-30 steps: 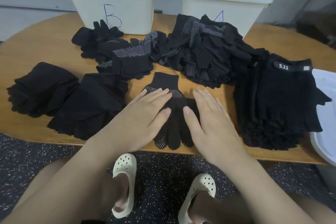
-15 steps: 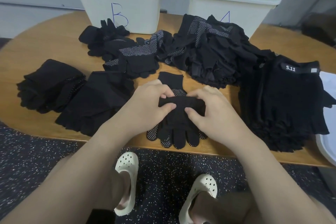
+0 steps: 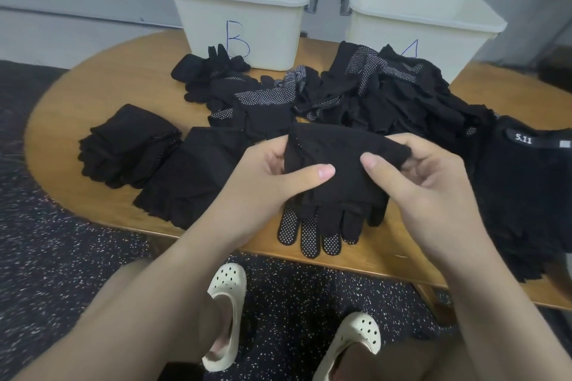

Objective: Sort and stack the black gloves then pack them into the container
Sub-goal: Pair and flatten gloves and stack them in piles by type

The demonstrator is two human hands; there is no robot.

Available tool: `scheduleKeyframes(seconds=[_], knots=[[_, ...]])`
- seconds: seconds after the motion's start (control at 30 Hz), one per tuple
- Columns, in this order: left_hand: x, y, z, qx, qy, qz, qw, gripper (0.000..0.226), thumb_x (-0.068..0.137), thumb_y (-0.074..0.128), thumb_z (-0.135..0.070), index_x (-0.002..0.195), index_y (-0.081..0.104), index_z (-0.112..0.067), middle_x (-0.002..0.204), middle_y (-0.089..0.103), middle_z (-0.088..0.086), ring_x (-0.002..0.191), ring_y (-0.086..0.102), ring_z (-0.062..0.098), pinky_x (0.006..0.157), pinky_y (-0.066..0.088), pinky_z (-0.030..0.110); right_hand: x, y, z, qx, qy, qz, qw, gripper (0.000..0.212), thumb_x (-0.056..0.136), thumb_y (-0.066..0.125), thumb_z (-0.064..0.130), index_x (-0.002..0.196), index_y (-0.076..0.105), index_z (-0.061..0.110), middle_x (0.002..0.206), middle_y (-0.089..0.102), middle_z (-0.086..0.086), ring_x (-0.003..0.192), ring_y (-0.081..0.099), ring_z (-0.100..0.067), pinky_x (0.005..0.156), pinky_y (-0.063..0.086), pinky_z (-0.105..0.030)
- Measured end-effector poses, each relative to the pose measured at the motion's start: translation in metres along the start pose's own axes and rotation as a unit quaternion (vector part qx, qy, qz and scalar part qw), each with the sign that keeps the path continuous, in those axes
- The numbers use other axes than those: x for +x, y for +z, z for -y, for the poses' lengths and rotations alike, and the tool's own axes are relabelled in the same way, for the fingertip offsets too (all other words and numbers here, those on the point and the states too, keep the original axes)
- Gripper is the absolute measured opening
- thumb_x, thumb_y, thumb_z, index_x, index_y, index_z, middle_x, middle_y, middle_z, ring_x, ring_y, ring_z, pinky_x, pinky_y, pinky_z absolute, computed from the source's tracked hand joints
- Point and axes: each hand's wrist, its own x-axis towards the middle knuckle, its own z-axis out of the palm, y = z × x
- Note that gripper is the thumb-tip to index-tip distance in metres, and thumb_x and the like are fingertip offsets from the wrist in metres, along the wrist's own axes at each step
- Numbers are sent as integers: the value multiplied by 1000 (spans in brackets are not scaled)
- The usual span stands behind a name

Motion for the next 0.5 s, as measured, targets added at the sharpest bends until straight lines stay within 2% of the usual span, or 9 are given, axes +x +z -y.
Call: scheduleKeyframes(seconds=[0.1,0.2,0.4,0.5], knots=[[-7,-7,-5,25,9,-27,999,27,88,73,-3,115,72,-4,112,77,9,109,73,25,93,59,38,5,15,4,18,-1,4,1000,8,93,69,4,98,73,7,88,79,0,82,74,-9,70,57,-19],[-16,-20,-15,63,28,-68,995,18,90,73,-4,106,75,-12,103,79,2,100,75,17,84,59,29,11,33,5,36,-5,1,999,10,93,69,5,97,73,14,87,79,3,83,75,-9,71,57,-19],[-32,-60,-34,86,48,-149,984,9,94,71,-11,101,77,-13,98,80,-3,95,75,11,79,58,22,21,88,3,68,-4,33,997,11,99,63,11,103,73,14,91,79,-4,87,76,-19,75,61,-32],[-39,-89,-41,101,53,-196,974,10,95,70,-13,101,77,-13,100,80,-3,99,75,12,86,60,28,29,116,-1,45,4,63,997,11,98,66,15,104,74,18,89,78,-12,87,73,-37,77,63,-47]])
